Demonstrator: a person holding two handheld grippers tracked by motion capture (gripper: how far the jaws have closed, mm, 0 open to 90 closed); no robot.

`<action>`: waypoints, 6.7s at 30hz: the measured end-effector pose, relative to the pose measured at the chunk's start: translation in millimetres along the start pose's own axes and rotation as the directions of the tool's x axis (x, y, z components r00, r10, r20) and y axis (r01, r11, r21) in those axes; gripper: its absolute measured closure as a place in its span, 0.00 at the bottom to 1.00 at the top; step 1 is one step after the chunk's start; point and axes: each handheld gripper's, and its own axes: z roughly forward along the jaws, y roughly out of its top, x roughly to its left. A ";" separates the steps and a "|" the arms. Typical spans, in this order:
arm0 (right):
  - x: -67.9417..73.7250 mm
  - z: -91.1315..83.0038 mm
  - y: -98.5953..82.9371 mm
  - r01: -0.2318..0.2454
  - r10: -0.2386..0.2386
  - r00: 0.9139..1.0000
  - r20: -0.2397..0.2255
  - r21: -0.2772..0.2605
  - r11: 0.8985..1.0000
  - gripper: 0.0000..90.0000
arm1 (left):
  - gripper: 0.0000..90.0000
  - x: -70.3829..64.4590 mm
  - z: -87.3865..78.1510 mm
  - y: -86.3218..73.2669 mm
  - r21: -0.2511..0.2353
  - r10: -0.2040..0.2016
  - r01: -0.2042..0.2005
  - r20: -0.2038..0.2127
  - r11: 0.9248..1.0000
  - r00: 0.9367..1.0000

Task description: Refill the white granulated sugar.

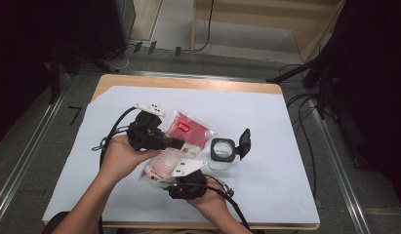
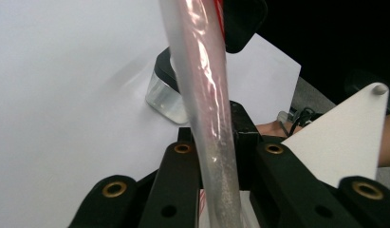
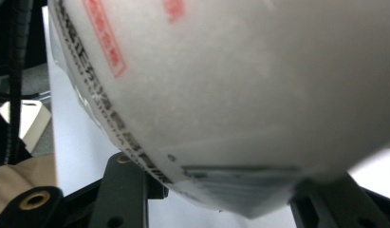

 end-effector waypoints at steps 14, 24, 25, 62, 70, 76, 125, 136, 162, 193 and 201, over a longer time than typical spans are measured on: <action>9.6 -8.6 5.6 0.003 -0.003 1.000 -0.015 -0.006 1.000 0.63 | 0.91 1.9 17.4 3.5 0.022 -0.066 0.066 0.026 0.998 0.997; 5.2 -8.7 4.7 -0.080 0.080 0.997 0.018 0.001 0.997 0.61 | 0.90 -1.7 29.3 9.5 0.033 -0.067 0.065 0.036 0.997 0.997; 4.2 -9.0 2.9 -0.096 0.096 0.995 0.006 0.003 0.995 0.61 | 0.89 -1.5 31.9 9.9 0.038 -0.066 0.065 0.039 0.997 0.997; 7.4 -11.4 0.3 -0.109 0.109 0.994 0.009 -0.003 0.994 0.65 | 0.79 3.7 57.2 20.0 0.099 -0.126 0.114 0.117 0.988 0.985; 0.4 -14.2 -2.2 -0.179 0.177 0.984 -0.029 -0.040 0.983 0.66 | 0.73 4.5 46.6 19.3 0.070 -0.183 0.176 0.102 0.982 0.978; -6.5 -20.5 -3.7 -0.220 0.216 0.975 -0.060 -0.071 0.973 0.67 | 0.77 4.9 39.4 16.8 0.062 -0.167 0.161 0.098 0.985 0.981; -4.1 -23.5 20.3 -0.206 0.202 0.977 -0.061 -0.055 0.977 0.66 | 0.87 5.4 36.7 33.3 0.102 -0.194 0.189 0.047 0.977 0.980; 0.2 -25.6 24.4 -0.142 0.142 0.990 -0.015 -0.052 0.988 0.68 | 0.84 -2.2 37.3 39.4 0.076 -0.160 0.159 0.008 0.984 0.987; -6.5 -32.2 32.6 -0.222 0.218 0.974 -0.068 -0.064 0.973 0.67 | 0.81 0.7 37.0 47.7 0.070 -0.184 0.182 0.023 0.981 0.983; -4.6 -36.3 34.3 -0.210 0.207 0.977 -0.041 -0.094 0.973 0.70 | 0.78 -8.6 39.9 58.5 0.076 -0.178 0.176 0.024 0.982 0.984; -10.1 -40.7 34.8 -0.276 0.269 0.961 -0.066 -0.126 0.953 0.71 | 0.69 -11.9 37.8 60.2 0.060 -0.143 0.143 0.001 0.988 0.990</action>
